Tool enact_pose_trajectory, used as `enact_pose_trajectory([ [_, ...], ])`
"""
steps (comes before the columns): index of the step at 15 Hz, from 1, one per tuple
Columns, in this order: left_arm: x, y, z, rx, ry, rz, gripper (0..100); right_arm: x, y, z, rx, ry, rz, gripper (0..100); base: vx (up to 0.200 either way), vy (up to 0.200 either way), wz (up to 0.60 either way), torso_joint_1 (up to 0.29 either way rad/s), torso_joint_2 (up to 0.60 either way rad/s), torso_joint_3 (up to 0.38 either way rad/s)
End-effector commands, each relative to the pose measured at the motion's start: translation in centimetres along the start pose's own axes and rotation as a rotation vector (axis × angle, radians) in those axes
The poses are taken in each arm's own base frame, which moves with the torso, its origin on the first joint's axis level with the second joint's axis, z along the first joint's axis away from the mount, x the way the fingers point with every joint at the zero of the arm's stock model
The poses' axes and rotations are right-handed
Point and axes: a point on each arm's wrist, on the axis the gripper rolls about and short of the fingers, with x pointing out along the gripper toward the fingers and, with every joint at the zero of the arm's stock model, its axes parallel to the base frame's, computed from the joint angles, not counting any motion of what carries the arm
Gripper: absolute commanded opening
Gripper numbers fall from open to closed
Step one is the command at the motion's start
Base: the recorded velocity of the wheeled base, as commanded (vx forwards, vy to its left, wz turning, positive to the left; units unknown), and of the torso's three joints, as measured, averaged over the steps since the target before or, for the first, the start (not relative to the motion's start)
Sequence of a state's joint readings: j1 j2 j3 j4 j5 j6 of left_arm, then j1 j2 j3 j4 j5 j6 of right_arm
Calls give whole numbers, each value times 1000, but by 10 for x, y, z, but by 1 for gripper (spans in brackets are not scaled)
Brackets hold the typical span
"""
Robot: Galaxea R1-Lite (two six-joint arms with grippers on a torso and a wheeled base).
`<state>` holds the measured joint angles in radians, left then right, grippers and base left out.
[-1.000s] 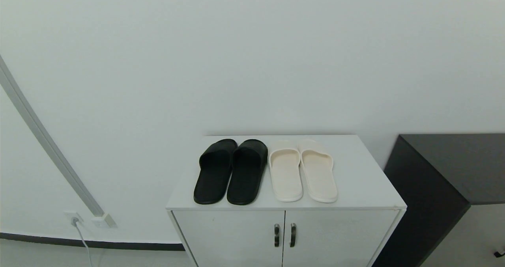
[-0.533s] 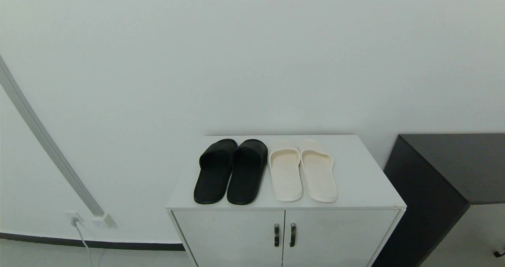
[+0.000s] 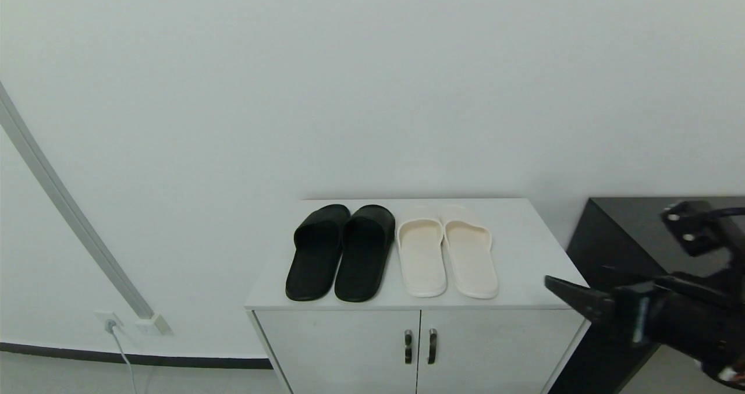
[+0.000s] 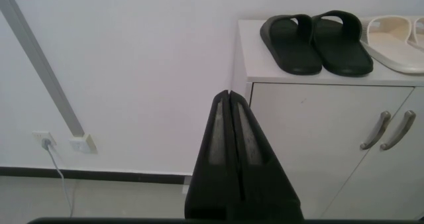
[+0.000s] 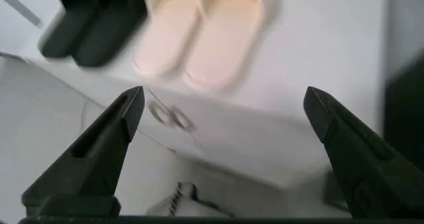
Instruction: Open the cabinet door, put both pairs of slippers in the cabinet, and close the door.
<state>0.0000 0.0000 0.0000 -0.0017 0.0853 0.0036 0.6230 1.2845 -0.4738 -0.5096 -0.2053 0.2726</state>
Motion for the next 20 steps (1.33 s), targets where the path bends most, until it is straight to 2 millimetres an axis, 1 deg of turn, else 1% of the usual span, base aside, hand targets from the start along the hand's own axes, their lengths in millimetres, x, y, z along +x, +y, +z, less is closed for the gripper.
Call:
enact_pose_trajectory([
  [1,0,0,0,-1,0,1,0,74,41,-8,-24,61,-19,100,0,0,0,0,0,0],
  [4,0,0,0,1,0,1,0,127,60,-20,-39,44,-98,100,0,0,0,0,0,0],
  [6,0,0,0,3,0,1,0,153,71,-24,-41,11,-122,100,0,0,0,0,0,0],
  [7,0,0,0,3,0,1,0,160,74,-23,-39,0,-137,100,0,0,0,0,0,0],
  [8,0,0,0,3,0,-1,0,180,82,-23,-36,-30,-178,100,0,0,0,0,0,0],
  [9,0,0,0,3,0,1,0,191,86,-24,-34,-43,-198,100,0,0,0,0,0,0],
  [12,0,0,0,3,0,1,0,214,91,-33,-41,-45,-220,100,0,0,0,0,0,0],
  [15,0,0,0,3,0,1,0,229,93,-36,-45,-59,-259,100,0,0,0,0,0,0],
  [16,0,0,0,3,0,1,0,239,90,-36,-46,-66,-270,100,0,0,0,0,0,0],
  [20,0,0,0,3,0,1,0,261,84,-33,-46,-89,-292,100,0,0,0,0,0,0],
])
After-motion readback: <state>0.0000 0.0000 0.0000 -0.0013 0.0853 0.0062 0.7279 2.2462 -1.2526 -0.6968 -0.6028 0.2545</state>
